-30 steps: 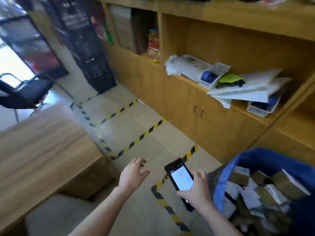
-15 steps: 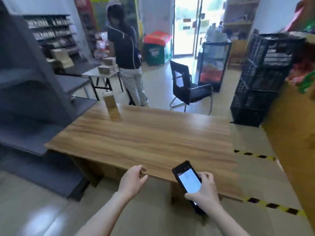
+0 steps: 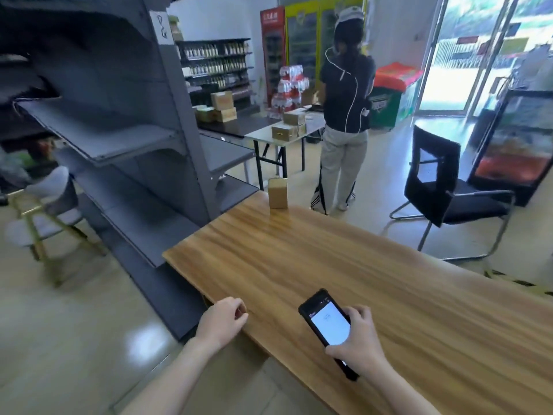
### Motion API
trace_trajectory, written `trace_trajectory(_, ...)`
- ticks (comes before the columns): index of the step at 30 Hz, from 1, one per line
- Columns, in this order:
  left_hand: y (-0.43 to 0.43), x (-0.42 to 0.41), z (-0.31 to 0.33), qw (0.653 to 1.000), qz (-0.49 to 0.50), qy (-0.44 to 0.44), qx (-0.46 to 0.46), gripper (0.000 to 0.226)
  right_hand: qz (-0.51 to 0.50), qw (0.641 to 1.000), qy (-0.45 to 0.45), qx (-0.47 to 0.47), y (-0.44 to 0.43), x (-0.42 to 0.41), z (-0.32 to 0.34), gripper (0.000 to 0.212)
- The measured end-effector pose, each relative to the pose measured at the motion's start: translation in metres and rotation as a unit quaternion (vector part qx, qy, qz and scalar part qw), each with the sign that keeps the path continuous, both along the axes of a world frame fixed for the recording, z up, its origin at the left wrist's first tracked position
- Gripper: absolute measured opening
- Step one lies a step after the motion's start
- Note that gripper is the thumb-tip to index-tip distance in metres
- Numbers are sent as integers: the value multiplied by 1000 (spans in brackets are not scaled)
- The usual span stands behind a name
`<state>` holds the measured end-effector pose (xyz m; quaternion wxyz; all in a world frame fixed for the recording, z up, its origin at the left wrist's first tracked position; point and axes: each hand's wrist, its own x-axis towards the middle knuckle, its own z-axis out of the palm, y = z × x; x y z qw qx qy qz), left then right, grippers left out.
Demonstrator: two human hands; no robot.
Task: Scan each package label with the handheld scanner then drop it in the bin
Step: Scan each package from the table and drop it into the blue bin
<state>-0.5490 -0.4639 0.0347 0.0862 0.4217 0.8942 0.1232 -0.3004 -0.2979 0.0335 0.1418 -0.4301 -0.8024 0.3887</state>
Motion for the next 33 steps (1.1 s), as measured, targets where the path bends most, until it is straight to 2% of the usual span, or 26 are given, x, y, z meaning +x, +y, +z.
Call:
trace_trajectory(4, 58, -37, 4, 1000, -17, 18, -13, 19, 14, 1000, -15, 14, 62, -32, 0, 96)
trace_trajectory(12, 142, -103, 1, 997, -53, 36, -50, 24, 33, 998, -46, 10, 140, -106, -10, 94)
trace_trajectory(19, 245, -212, -13, 995, -86, 34, -39, 35, -21, 999, -36, -18, 199, -185, -25, 91)
trace_trajectory(27, 393, -333, -23, 995, -94, 29, 4, 66, -91, 995, -33, -22, 266, -285, -23, 87)
trace_trajectory(30, 443, -361, -25, 993, -106, 52, -15, 81, -97, 995, -30, -23, 289, -313, -26, 84)
trace_trajectory(33, 482, -381, -34, 993, -104, 36, -35, 92, -108, 994, -22, -20, 304, -335, -33, 82)
